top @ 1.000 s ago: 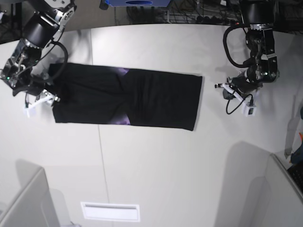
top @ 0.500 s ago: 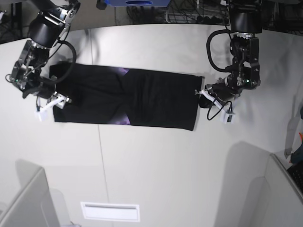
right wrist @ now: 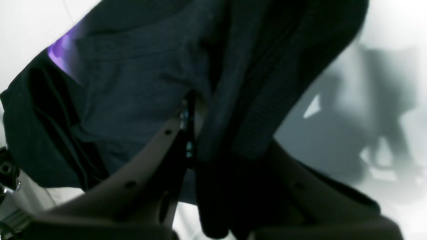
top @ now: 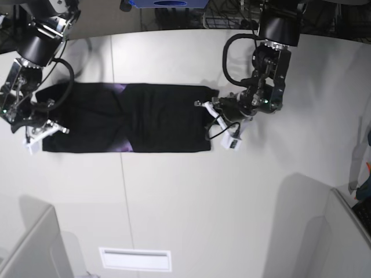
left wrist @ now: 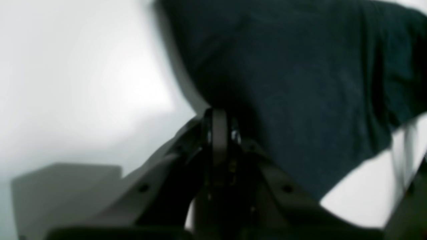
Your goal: Fold the T-shirt properly
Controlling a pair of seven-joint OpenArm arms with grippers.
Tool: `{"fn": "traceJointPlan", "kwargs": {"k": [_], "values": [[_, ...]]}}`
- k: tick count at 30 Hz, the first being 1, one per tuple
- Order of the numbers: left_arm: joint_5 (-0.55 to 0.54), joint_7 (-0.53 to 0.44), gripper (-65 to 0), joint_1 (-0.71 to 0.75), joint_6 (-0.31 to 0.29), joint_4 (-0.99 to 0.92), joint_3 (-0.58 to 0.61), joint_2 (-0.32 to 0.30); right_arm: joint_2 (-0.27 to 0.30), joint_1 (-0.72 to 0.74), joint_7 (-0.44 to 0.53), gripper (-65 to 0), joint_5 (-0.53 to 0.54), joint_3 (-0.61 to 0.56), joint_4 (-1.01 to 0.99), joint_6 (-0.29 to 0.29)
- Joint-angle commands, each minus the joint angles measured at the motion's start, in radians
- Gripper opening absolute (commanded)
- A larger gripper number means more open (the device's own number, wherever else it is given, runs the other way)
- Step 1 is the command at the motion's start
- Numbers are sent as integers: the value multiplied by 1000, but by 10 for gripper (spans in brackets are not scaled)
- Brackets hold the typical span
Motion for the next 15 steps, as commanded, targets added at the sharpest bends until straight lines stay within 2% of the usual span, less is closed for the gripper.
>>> {"fn": "traceJointPlan", "kwargs": {"k": [1, 4, 7, 12, 15], "values": [[19, 30, -650, -19, 18, -14, 20, 13, 16, 23, 8, -650, 34, -32, 51, 2], [17, 30, -650, -54, 54, -71, 52, 40, 10, 0, 6, -650, 34, -100, 132, 1], [14, 30, -650, -74, 59, -86, 61, 54, -19, -34, 6, -650, 34, -135, 215, 1], [16, 30, -650, -79, 59, -88, 61, 54, -60, -100, 5, -650, 35, -193, 415, -101], [16, 30, -650, -79, 59, -88, 61, 51, -93, -114, -28, -650, 38, -213, 502, -119]]}}
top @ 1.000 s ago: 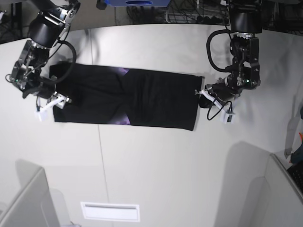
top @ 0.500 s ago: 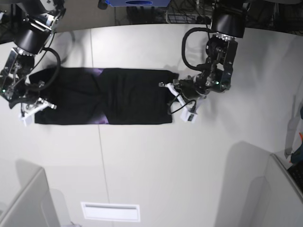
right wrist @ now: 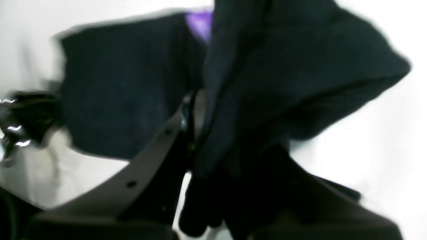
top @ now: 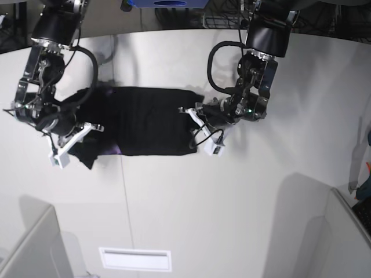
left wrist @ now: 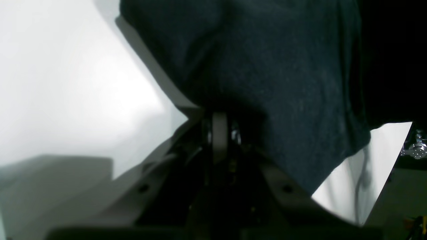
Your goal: Fold the T-shirt properly
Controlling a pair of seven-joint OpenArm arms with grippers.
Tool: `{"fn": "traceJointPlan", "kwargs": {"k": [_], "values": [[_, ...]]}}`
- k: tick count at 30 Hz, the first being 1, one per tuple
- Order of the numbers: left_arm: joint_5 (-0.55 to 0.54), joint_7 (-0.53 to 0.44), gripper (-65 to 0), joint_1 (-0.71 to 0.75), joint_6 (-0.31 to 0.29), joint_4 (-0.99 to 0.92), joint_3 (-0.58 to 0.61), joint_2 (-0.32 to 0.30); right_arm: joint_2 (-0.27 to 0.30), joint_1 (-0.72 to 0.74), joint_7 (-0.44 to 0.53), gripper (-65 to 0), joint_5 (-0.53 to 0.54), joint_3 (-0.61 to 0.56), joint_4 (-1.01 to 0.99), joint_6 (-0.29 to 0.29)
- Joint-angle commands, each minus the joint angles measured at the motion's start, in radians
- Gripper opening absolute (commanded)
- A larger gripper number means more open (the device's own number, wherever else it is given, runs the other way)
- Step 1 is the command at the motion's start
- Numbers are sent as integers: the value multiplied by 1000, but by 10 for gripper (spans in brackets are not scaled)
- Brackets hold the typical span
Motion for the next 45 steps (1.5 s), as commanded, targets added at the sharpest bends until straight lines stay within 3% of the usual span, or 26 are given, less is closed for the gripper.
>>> {"fn": "traceJointPlan", "kwargs": {"k": [1, 6, 17, 22, 26, 36, 45], "values": [[29, 30, -650, -3, 17, 2, 3, -4, -10, 14, -9, -650, 14, 5, 41, -3], [26, 30, -650, 5, 17, 3, 3, -4, -93, 15, -70, -650, 11, -3, 119, -4], [23, 30, -650, 16, 17, 3, 5, -6, -220, -11, -74, -650, 14, -7, 144, -4], [23, 30, -650, 22, 17, 5, 3, -6, -240, -9, -51, -650, 8, -62, 138, -12], [23, 30, -650, 23, 17, 5, -1, -7, -246, -8, -5, -650, 9, -76, 100, -90], [21, 30, -650, 57, 17, 97, -7, -10, -222, -8, 120, -650, 9, -159, -31, -96], [21, 30, -650, 63, 17, 118, -7, -44, -222, -8, 121, -650, 9, -214, -34, -96]]}}
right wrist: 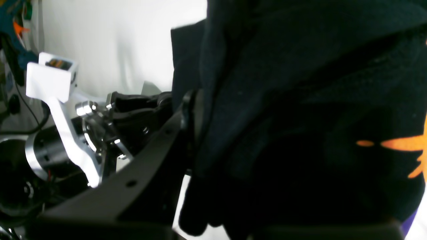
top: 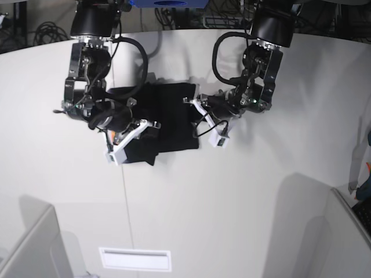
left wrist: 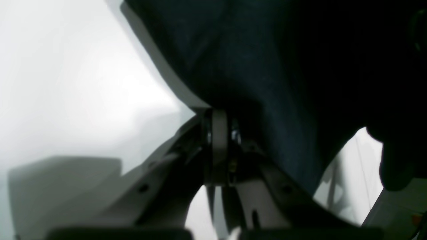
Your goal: Fold the T-shirt properly
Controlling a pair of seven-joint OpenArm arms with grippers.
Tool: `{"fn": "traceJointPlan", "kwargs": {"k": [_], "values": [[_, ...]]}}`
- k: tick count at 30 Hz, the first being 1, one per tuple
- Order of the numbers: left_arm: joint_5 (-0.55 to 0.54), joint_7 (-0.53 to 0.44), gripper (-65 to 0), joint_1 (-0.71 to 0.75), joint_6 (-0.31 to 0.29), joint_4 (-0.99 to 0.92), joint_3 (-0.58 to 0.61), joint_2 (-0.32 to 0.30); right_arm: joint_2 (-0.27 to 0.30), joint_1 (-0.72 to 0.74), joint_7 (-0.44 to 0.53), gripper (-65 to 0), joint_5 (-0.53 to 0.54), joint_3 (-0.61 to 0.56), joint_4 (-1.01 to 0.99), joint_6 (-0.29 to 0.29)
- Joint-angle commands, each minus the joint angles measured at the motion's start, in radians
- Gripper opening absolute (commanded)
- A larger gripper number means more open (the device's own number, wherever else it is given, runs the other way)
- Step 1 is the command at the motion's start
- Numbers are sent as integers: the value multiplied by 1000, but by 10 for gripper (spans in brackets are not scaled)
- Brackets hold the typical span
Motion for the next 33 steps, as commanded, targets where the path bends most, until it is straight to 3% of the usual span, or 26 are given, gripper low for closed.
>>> {"fn": "traceJointPlan", "kwargs": {"k": [1, 6, 10, 13, 19, 26, 33], "values": [[15, 8, -650, -8, 10, 11, -1, -4, -1, 16, 10, -650, 22, -13, 17, -3], [15, 8, -650, -9, 10, 11, -3, -4, -1, 11, 8, -650, 22, -36, 18, -4], [15, 8, -650, -9, 10, 18, -3, -4, 0, 11, 11, -650, 22, -36, 18, -56], [15, 8, -650, -9, 10, 20, -3, -4, 0, 11, 11, -650, 22, -36, 17, -58], [15, 12, -650, 14, 8, 20, -102, -6, 2, 16, 13, -650, 22, -34, -9, -59], [15, 115, -650, 51, 4, 123, -190, -6, 0, 31, 29, -650, 22, -36, -52, -59], [15, 259, -650, 160, 1, 319, -317, -59, -6, 32, 33, -650, 23, -36, -61, -61]]}}
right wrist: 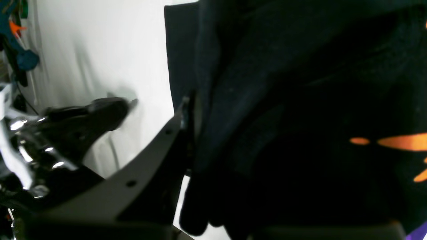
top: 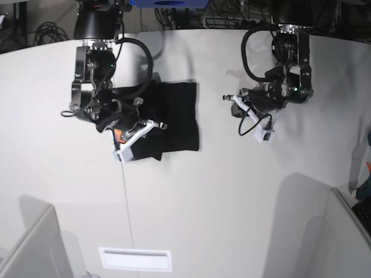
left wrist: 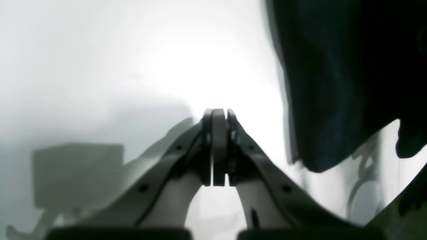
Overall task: Fold the T-shirt properly
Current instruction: 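Open the left gripper and lift it away from the folded bundle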
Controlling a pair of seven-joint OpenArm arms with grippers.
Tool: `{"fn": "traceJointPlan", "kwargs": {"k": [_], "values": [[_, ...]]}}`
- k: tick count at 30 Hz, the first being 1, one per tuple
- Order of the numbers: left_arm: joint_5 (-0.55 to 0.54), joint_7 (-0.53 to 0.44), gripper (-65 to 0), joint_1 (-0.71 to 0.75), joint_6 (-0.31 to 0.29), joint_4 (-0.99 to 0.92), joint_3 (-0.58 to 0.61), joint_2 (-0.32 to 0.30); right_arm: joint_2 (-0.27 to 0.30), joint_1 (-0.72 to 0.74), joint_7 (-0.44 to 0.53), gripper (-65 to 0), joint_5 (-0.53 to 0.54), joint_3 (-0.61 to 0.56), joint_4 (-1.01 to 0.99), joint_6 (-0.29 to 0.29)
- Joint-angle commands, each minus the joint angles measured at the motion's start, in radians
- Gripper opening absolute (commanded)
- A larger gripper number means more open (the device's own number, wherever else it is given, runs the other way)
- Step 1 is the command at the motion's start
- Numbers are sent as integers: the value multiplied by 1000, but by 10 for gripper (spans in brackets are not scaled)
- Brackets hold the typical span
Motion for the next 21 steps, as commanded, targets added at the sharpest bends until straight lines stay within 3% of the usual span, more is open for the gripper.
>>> {"fn": "traceJointPlan", "kwargs": {"k": [1, 5, 8, 14, 21], "values": [[-12, 10, -650, 17, -12, 35, -25, -6, -3, 19, 13, -650, 20, -1, 15, -1], [-12, 25, -650, 81, -124, 98, -116, -7, -6, 22, 16, -633, 21, 0, 15, -3], [-8, 70, -650, 107, -168, 109, -159, -7, -6, 23, 41, -503, 23, 0, 15, -3], [-11, 81, -650, 138, -177, 111, -185, -52, -27, 20, 53, -333, 24, 0, 15, -3], [-11, 79, -650, 136, -177, 111, -195, -76, -44, 28, 51, -315, 24, -27, 15, -3]]}}
